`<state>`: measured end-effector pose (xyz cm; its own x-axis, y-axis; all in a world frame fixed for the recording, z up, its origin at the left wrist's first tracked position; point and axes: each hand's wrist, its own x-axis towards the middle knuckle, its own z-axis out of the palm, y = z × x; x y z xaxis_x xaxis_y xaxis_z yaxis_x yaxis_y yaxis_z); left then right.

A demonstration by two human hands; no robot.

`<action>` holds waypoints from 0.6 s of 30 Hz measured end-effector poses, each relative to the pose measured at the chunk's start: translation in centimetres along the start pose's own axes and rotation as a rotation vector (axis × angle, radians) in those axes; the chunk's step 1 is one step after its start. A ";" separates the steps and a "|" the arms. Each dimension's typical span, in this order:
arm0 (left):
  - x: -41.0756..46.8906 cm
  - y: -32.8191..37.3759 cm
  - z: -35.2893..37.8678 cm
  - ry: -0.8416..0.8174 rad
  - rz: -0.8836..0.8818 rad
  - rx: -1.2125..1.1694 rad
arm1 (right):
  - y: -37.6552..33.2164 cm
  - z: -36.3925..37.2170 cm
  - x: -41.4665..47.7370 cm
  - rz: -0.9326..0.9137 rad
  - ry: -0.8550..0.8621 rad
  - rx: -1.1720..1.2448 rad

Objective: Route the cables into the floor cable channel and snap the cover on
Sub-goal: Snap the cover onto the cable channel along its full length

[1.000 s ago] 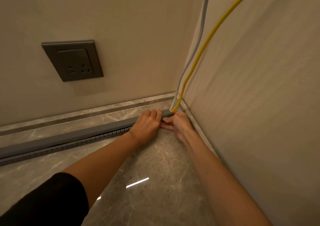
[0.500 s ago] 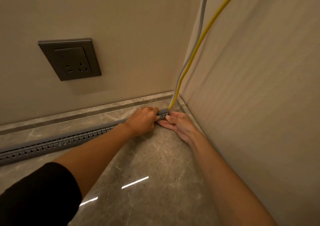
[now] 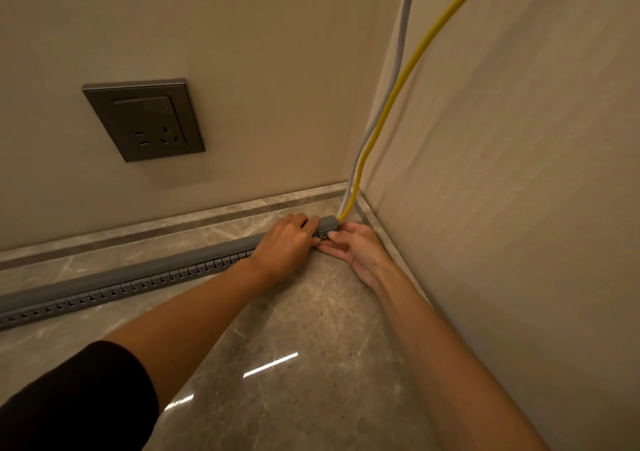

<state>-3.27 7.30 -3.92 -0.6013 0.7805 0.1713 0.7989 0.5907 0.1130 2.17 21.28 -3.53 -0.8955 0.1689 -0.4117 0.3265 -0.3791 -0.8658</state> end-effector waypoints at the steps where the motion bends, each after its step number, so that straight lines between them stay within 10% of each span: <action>1: -0.2 0.0 -0.1 0.004 0.015 -0.009 | 0.1 0.1 -0.1 -0.006 0.012 0.003; 18: -1.6 -1.6 -2.7 -0.152 -0.264 -0.344 | 0.9 1.3 -0.5 -0.034 0.110 0.062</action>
<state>-3.57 4.54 -1.72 -0.7594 0.6487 -0.0498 0.5605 0.6912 0.4562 2.54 19.70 -3.75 -0.8661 0.2796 -0.4143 0.2745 -0.4268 -0.8617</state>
